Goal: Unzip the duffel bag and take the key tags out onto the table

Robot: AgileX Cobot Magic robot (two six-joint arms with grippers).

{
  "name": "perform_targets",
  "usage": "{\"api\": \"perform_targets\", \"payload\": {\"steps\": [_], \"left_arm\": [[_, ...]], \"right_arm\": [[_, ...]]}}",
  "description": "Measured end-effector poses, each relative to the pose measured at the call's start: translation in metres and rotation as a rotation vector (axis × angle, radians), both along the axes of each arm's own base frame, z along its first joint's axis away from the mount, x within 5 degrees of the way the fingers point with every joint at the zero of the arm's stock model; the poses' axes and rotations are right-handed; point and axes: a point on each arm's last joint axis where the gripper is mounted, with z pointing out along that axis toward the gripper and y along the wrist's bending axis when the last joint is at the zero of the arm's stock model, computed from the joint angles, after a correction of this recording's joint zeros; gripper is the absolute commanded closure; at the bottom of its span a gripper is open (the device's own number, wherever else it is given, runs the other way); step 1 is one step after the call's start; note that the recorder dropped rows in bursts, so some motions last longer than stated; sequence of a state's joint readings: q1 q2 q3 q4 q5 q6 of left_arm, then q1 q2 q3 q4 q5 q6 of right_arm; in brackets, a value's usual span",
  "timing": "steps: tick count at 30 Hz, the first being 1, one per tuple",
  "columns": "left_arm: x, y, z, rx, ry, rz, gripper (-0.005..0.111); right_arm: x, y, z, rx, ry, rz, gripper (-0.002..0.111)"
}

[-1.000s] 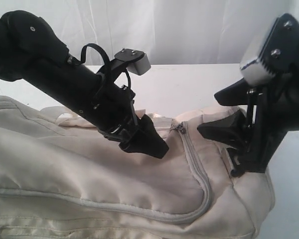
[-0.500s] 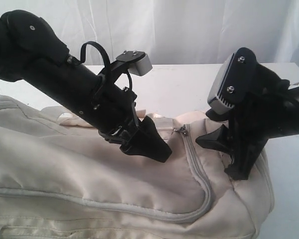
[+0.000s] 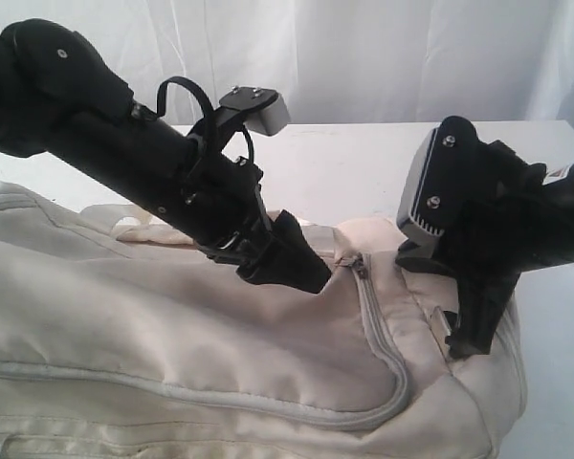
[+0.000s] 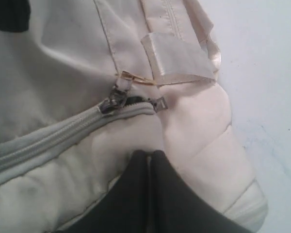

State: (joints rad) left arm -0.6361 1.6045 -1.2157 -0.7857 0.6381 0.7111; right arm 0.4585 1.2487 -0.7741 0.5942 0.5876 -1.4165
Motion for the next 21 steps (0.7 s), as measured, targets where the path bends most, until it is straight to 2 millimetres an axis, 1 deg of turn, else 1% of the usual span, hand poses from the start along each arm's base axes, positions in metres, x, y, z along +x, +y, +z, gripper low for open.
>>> {"api": "perform_targets", "payload": {"steps": [4, 9, 12, 15, 16, 17, 19, 21], "left_arm": [[0.004, 0.0, 0.001, -0.008, -0.026, 0.028, 0.036], [0.012, -0.001, 0.004, -0.045, -0.08, 0.11, 0.036], [0.015, -0.006, 0.002, -0.096, -0.028, 0.151, 0.036], [0.019, -0.012, -0.007, -0.122, 0.041, 0.18, 0.036], [0.021, -0.014, -0.013, -0.123, 0.062, 0.188, 0.036], [0.024, -0.017, -0.022, -0.114, 0.091, 0.192, 0.036], [0.028, -0.02, -0.036, -0.089, 0.098, 0.169, 0.036], [0.03, -0.022, -0.042, -0.094, 0.109, 0.173, 0.036]], "right_arm": [[0.0, -0.002, -0.001, -0.006, 0.019, -0.034, 0.108], [-0.001, -0.004, -0.003, -0.032, 0.039, -0.043, 0.108], [-0.003, -0.006, -0.005, -0.069, 0.069, -0.038, 0.108], [-0.006, -0.008, -0.007, -0.091, 0.105, -0.039, 0.108], [-0.006, -0.008, -0.008, -0.095, 0.116, -0.04, 0.108], [-0.007, -0.008, -0.008, -0.094, 0.122, -0.045, 0.108], [-0.008, -0.009, -0.006, -0.092, 0.123, -0.048, 0.108], [-0.008, -0.009, -0.006, -0.093, 0.124, -0.048, 0.108]]}}
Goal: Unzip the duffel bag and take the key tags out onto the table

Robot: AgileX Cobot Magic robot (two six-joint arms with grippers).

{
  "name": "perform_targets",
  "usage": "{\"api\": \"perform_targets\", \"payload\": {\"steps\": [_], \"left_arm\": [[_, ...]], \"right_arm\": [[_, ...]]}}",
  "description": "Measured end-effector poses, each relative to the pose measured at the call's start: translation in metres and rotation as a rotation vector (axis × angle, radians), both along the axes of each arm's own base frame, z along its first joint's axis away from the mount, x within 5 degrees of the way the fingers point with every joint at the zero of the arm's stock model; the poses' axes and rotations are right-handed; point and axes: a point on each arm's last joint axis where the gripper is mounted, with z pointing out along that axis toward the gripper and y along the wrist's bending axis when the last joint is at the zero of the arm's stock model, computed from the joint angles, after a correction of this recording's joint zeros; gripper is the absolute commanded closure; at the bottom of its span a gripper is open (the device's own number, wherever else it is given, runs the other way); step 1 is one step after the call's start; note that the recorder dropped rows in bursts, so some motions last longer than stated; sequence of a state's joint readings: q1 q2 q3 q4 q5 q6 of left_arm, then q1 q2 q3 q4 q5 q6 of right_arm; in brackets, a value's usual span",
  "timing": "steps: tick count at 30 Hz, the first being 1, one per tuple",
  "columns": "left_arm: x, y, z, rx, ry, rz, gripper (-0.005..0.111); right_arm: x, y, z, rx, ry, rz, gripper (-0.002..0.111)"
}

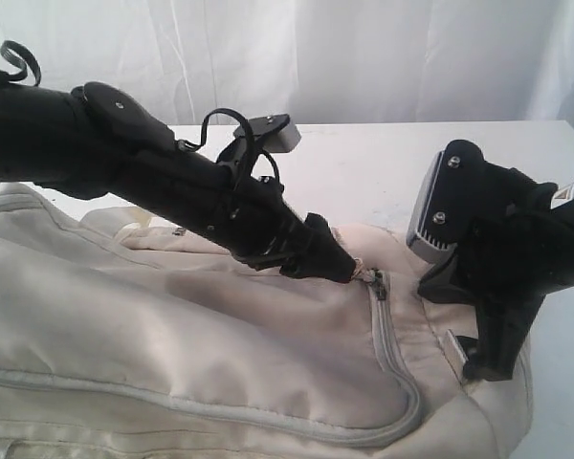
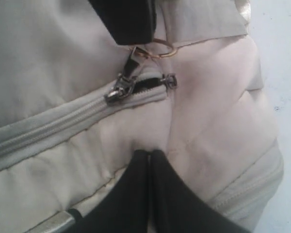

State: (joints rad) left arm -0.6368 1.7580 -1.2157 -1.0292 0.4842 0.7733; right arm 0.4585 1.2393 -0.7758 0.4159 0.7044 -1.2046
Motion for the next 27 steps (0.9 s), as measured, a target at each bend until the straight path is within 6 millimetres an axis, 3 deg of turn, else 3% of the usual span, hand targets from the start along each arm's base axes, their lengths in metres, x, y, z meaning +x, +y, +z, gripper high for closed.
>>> {"api": "perform_targets", "payload": {"steps": [13, 22, 27], "left_arm": [[0.0, -0.009, 0.015, -0.127, 0.031, -0.022, 0.036], [0.006, -0.014, -0.011, -0.091, 0.1, -0.023, 0.036], [0.007, -0.017, -0.013, -0.093, 0.11, -0.036, 0.036]], "right_arm": [[0.0, 0.0, 0.0, 0.0, -0.001, -0.001, 0.108], [0.0, 0.0, 0.0, 0.0, -0.001, -0.001, 0.108], [0.0, 0.0, 0.0, 0.0, -0.001, -0.001, 0.108]]}}
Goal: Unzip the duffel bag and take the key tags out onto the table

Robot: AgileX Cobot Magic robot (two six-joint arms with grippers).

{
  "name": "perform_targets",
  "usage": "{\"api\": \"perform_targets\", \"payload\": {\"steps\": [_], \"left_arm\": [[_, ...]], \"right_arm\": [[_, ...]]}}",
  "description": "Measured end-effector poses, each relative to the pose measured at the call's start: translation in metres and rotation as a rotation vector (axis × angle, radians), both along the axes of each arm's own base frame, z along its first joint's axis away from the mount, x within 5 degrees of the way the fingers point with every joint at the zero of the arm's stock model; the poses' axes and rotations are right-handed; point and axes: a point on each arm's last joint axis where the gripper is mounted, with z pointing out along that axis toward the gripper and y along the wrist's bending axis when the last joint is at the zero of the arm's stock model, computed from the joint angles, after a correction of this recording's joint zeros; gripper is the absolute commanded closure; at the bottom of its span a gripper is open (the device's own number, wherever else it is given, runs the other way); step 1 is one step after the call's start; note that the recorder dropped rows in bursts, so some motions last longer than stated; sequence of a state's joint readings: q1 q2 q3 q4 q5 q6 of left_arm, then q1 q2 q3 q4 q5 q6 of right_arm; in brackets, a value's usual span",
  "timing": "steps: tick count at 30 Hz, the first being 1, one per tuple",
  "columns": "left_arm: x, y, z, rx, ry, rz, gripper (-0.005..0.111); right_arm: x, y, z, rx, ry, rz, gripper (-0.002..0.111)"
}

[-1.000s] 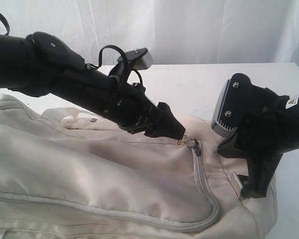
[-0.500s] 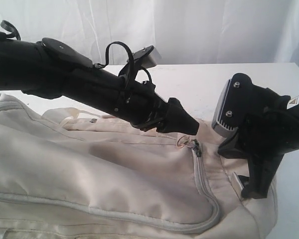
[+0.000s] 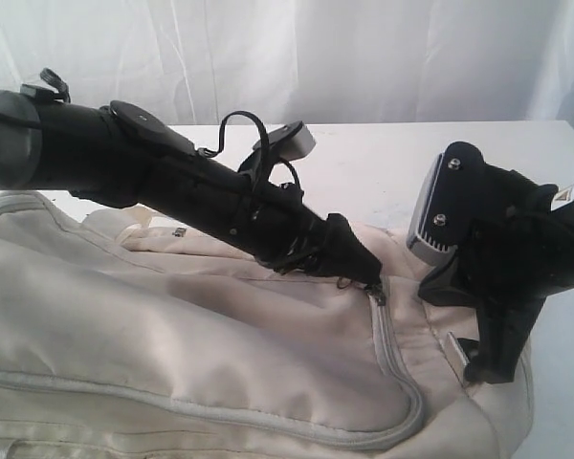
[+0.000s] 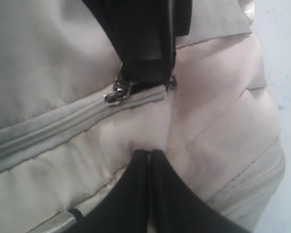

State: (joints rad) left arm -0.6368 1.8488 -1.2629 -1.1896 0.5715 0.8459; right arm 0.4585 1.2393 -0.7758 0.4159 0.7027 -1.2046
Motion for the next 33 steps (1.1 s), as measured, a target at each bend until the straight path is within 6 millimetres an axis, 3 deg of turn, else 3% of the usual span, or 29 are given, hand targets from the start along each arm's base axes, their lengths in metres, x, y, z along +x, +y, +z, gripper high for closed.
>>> {"api": "perform_targets", "payload": {"steps": [18, 27, 33], "left_arm": [[-0.0043, -0.0041, 0.0039, -0.031, 0.044, -0.077, 0.056], [-0.0056, -0.0042, 0.0042, -0.034, 0.051, -0.089, 0.093], [-0.0056, -0.0042, 0.0042, -0.034, 0.051, -0.089, 0.107]], "right_arm": [[0.0, 0.0, 0.0, 0.0, 0.0, 0.0, 0.108], [0.0, 0.0, 0.0, 0.0, 0.0, 0.0, 0.108], [0.0, 0.0, 0.0, 0.0, 0.0, 0.0, 0.108]]}}
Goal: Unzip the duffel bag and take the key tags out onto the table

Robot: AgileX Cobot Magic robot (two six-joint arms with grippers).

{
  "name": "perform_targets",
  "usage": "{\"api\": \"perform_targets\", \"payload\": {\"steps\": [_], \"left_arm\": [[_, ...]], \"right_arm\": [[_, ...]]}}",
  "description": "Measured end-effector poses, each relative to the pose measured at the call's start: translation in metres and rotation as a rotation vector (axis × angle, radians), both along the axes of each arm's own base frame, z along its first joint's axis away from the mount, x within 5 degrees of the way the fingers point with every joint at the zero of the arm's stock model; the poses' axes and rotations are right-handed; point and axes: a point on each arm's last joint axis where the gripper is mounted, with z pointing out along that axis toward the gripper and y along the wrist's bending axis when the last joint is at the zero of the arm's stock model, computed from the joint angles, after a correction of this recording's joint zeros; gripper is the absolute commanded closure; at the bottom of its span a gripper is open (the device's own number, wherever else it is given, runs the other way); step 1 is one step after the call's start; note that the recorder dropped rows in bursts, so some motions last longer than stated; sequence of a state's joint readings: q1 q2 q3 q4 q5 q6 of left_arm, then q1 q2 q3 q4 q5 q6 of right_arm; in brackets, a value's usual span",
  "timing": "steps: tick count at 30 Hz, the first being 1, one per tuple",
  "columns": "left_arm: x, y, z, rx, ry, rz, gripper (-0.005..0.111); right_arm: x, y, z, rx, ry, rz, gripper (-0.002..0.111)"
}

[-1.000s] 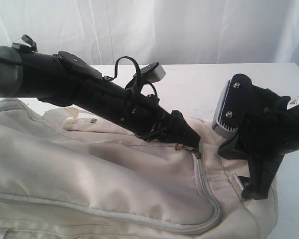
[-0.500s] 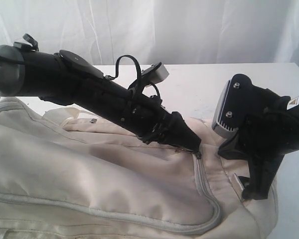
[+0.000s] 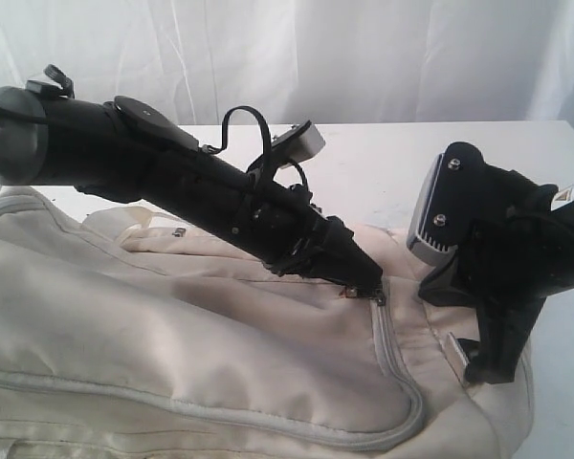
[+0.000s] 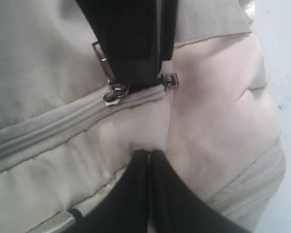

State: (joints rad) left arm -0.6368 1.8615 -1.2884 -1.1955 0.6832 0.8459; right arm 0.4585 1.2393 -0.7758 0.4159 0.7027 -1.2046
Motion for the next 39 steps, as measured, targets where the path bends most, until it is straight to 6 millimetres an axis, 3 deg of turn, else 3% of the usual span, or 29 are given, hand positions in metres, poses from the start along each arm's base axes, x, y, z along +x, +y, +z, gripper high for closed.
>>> {"api": "perform_targets", "payload": {"steps": [8, 16, 29, 39], "left_arm": [[0.001, -0.001, 0.002, -0.005, -0.007, 0.0, 0.107], [0.007, -0.005, 0.026, -0.049, -0.074, -0.006, 0.107], [-0.018, 0.006, 0.059, -0.062, -0.118, -0.179, 0.107], [-0.028, 0.009, 0.061, -0.057, -0.084, -0.272, 0.107]], "right_arm": [[0.0, 0.0, 0.0, 0.0, 0.0, 0.0, 0.108], [0.0, 0.0, 0.0, 0.0, 0.0, 0.0, 0.108], [0.001, 0.0, 0.001, 0.004, -0.013, -0.005, 0.108], [0.004, 0.0, 0.002, 0.031, -0.02, -0.06, 0.108]]}}
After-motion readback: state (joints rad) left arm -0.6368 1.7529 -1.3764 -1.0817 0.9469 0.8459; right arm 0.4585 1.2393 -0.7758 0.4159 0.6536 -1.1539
